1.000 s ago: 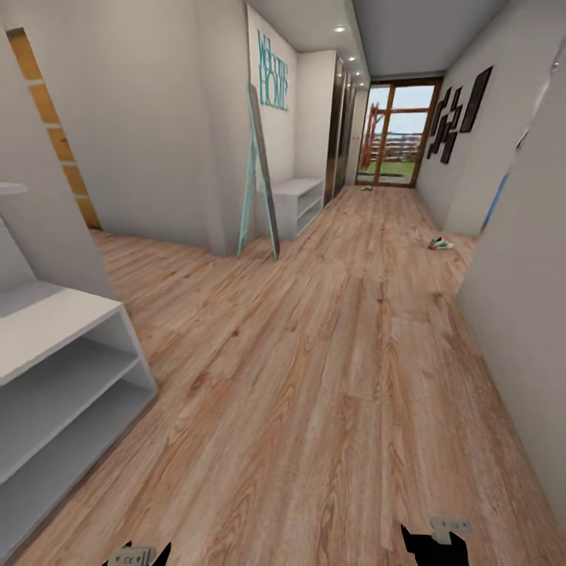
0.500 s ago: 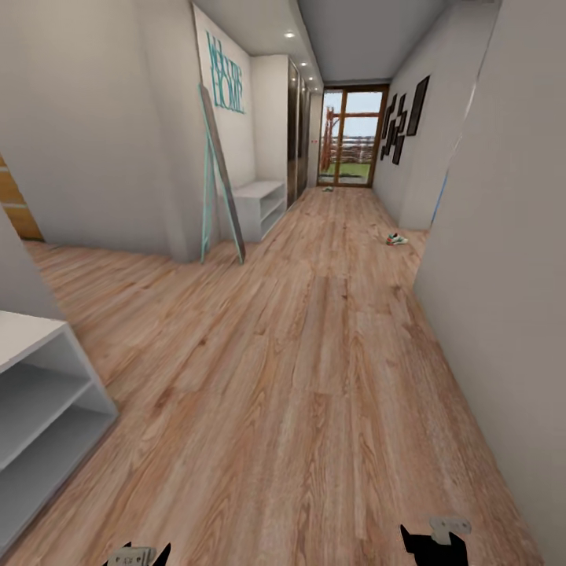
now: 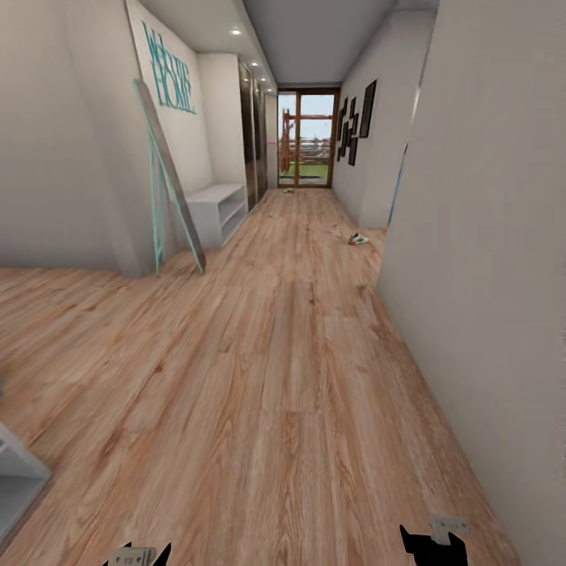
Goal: Pick up the two gym shoes and the two sandals from the corridor floor and place them onto the hallstand (shoe rack) in the corridor, making sure they are on the rack and not on the floor. Arrange them so the two gym shoes are next to each other and the two sandals are next to each other.
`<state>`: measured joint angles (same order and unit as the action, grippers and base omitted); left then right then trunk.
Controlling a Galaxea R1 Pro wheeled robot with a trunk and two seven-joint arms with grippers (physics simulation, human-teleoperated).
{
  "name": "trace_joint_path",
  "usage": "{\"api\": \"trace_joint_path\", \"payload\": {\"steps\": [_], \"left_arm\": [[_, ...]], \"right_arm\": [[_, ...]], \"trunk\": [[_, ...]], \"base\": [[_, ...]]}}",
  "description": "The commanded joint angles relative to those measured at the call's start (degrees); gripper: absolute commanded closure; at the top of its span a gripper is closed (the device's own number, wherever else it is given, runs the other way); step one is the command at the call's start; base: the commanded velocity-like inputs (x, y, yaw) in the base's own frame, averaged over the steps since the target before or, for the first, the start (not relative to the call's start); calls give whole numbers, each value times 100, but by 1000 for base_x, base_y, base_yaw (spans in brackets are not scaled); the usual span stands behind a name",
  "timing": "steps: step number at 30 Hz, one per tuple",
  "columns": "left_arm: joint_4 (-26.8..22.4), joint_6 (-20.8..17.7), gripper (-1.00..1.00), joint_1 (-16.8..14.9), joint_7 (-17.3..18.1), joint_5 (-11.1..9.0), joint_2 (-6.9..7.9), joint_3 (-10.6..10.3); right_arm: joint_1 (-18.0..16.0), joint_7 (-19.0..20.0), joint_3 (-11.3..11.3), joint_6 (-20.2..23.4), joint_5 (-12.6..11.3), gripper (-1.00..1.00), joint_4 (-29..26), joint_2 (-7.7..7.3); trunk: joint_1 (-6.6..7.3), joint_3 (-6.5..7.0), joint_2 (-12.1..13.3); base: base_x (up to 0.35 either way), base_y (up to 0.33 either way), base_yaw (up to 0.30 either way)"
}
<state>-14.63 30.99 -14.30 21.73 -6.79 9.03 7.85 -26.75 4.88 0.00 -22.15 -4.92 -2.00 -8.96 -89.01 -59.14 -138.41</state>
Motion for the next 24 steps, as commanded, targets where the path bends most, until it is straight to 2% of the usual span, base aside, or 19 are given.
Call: {"api": "trace_joint_path", "payload": {"steps": [1,8,24], "left_arm": [[4,-5,-100,-1,60,-60,-1,15],[4,-5,-100,0,60,-60,2,15],[8,-5,-100,0,58,-67,2,15]], "right_arm": [[-5,47,0,-20,-53,-100,8,2],[-5,79,0,-18,-46,-100,7,2],[-5,88,8,-26,-36,-100,8,-3]], "trunk": [[-2,-5,-2],[-2,-4,-2],[-2,-4,-2]], "base": [[335,0,-286],[336,0,-142],[337,0,-6]]}}
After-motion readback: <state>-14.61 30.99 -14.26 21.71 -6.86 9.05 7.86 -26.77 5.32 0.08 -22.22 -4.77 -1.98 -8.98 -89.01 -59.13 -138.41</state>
